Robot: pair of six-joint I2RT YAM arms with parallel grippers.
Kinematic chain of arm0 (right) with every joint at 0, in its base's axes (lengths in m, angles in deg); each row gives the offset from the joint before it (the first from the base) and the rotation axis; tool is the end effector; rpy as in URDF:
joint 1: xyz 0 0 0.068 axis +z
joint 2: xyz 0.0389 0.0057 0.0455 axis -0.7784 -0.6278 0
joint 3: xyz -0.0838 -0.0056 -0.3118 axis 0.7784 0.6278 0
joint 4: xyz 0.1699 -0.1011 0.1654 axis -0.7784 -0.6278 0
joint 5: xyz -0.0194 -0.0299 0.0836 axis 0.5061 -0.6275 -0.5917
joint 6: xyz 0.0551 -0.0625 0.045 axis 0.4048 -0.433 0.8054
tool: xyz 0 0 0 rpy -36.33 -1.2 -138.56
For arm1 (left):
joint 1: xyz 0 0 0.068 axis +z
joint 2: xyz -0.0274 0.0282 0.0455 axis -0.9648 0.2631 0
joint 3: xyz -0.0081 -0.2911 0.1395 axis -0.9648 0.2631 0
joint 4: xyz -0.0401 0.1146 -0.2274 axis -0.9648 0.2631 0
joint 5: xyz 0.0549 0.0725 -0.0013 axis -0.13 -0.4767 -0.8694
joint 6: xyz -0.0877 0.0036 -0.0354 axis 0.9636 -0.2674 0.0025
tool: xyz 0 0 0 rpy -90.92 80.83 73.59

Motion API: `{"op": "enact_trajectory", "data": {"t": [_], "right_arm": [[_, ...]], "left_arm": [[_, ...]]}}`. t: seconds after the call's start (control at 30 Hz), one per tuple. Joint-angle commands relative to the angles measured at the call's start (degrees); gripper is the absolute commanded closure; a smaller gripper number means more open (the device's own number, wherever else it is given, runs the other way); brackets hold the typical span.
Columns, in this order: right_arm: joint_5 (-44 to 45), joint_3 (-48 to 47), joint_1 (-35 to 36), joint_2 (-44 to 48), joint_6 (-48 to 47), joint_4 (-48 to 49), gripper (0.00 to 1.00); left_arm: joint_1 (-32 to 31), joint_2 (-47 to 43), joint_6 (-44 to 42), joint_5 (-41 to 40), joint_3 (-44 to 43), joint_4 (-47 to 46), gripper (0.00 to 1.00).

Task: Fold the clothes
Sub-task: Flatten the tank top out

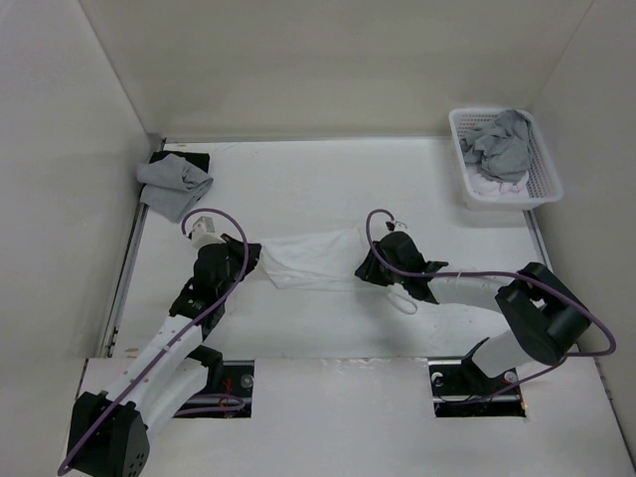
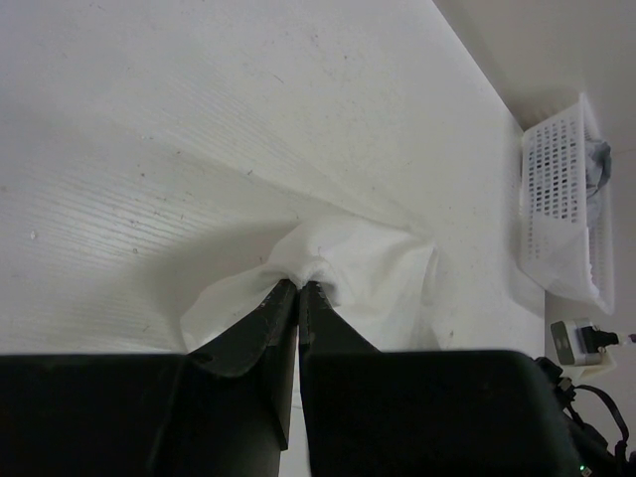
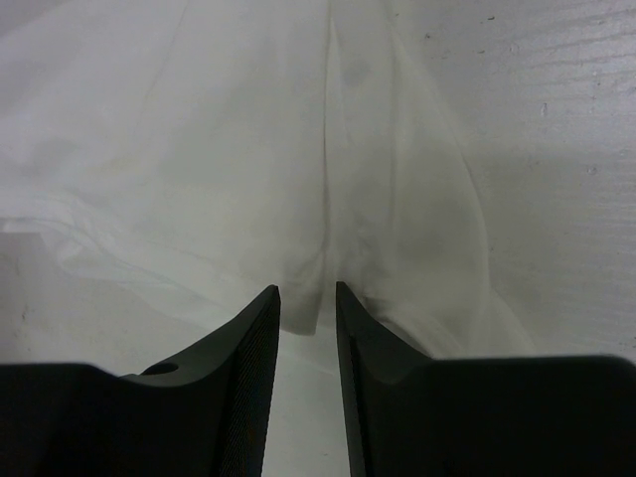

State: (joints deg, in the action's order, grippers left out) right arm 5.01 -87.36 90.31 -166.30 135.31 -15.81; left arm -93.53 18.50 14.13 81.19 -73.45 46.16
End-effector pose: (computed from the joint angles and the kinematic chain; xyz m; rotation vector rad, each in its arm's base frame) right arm 0.2436 0.1937 0.1730 0.1799 2.3882 0.7040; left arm 0.1819 -0.0485 0.2306 -0.6817 1.8725 -0.6834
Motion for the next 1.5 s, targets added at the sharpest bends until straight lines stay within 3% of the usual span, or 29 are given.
{"op": "enact_trajectory", "data": {"t": [0.0,0.13,0.3,0.6,0.83,0.97,1.1,1.3,1.37,1.47], "right_arm": [[-0.59,-0.19,0.83,1.08,1.16,0.74,0.68],[-1.91,-0.72,0.83,0.38,1.33,0.92,0.73],[-2.44,-0.81,0.92,0.37,1.68,1.01,0.66],[-1.12,-0.28,0.92,3.88,1.34,1.10,0.90],[5.11,-2.47,2.50,22.83,-3.57,-5.56,0.93],[13.71,-9.57,5.22,37.08,-9.55,-15.67,0.94],[22.50,-18.62,9.26,44.40,-15.44,-21.22,0.94],[27.01,-28.83,12.18,40.82,-22.65,-18.87,0.95],[23.43,-30.94,7.80,35.91,-23.45,-16.14,0.95],[10.71,-35.50,-2.83,25.72,-20.48,-12.10,0.95]], "left_arm": [[-0.33,-0.10,-0.52,0.16,-0.58,-3.00,0.99],[-0.59,-0.02,-0.43,0.08,-0.58,-3.09,0.99],[-0.68,-0.28,-0.35,-0.01,-0.58,-3.09,0.99],[-0.86,-1.24,-0.08,-0.19,-0.84,-3.09,0.99],[-1.12,-4.32,-0.08,-0.27,-6.98,-2.83,1.00],[-2.70,-7.57,-0.43,-1.59,-12.78,-2.74,1.00],[-5.42,-9.16,-2.62,-4.84,-19.28,-3.52,1.00],[-9.90,-5.22,-7.99,-11.51,-25.09,-11.34,1.00],[-9.30,-1.36,-8.78,-13.19,-26.23,-14.50,1.00],[-5.62,6.46,-7.73,-12.94,-28.86,-19.07,1.00]]}}
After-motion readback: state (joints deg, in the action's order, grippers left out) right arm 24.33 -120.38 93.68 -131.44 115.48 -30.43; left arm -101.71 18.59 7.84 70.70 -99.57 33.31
